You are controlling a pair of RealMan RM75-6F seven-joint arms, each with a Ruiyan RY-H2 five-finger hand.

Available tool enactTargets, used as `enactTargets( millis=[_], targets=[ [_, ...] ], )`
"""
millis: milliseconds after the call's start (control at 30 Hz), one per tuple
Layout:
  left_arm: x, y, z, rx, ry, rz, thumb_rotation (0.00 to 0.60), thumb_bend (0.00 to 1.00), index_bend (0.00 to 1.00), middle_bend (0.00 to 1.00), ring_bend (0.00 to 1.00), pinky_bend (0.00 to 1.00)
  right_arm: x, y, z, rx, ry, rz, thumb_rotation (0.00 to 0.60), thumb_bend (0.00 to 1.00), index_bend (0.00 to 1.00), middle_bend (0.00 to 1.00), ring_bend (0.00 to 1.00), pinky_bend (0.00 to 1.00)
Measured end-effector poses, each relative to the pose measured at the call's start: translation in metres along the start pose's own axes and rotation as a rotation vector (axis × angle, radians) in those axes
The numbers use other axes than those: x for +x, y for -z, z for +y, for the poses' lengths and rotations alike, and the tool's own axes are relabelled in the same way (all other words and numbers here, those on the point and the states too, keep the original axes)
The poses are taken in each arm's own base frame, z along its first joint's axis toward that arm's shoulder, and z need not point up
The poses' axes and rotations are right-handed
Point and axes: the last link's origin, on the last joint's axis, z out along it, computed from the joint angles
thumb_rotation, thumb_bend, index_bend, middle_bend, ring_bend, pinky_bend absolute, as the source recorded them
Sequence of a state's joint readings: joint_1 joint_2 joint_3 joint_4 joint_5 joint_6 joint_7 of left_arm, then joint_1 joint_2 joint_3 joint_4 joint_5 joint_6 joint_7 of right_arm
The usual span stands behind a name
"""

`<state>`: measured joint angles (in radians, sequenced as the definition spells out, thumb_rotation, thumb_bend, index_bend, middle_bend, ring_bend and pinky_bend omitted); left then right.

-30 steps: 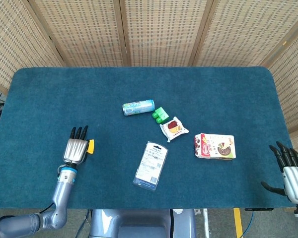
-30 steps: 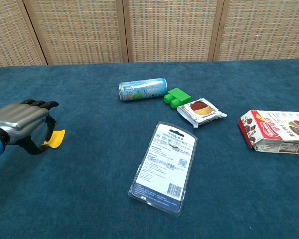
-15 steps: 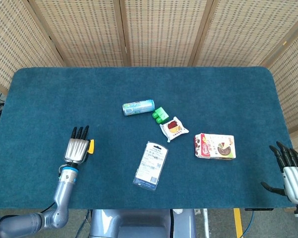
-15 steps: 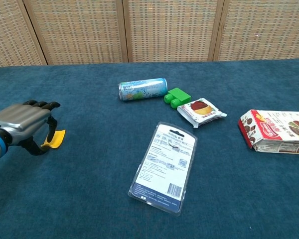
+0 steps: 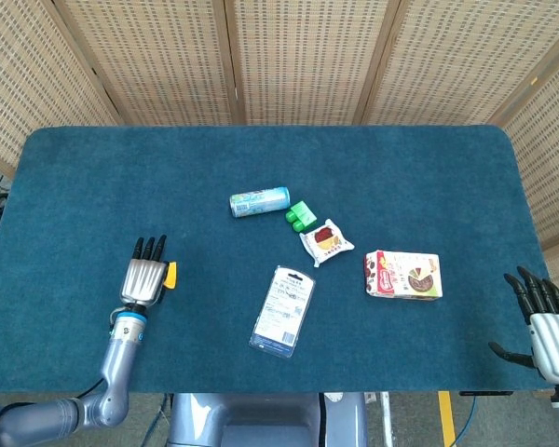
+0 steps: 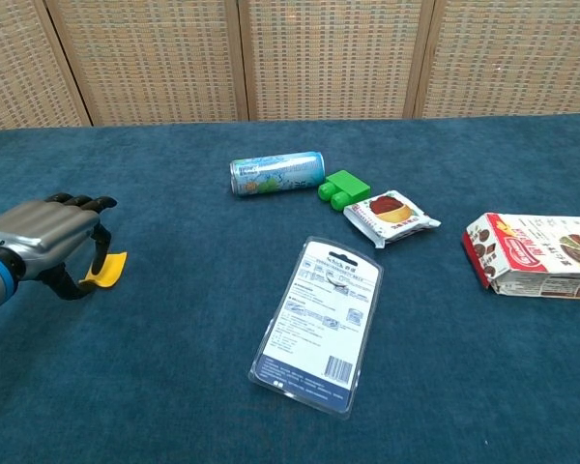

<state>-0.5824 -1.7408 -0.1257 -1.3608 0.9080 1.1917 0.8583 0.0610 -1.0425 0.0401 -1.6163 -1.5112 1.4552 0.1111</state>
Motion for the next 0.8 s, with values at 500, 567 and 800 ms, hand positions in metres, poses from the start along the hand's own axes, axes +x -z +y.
enactTargets(
  millis=[500,567,800],
  targets=[
    [-0.0016,-0.0048,0.0018,0.008,-0.003,-0.016,0.600,0.40,0.56,0.00,0.00,0.00,-0.0005,-0.0001,0.0004,-0.001,-0.001,-0.002,0.600,0.05,0.00,0.00,0.00,0.00],
    [-0.0015,-0.0048,0.0020,0.008,-0.001,-0.016,0.600,0.41,0.56,0.00,0.00,0.00,-0.0003,-0.0003,0.0004,0.000,-0.002,-0.001,0.600,0.05,0.00,0.00,0.00,0.00],
    [-0.0011,-0.0052,0.0023,0.007,0.001,-0.018,0.600,0.43,0.56,0.00,0.00,0.00,0.0004,-0.0006,0.0008,-0.002,-0.003,-0.001,0.600,0.05,0.00,0.00,0.00,0.00]
  ],
)
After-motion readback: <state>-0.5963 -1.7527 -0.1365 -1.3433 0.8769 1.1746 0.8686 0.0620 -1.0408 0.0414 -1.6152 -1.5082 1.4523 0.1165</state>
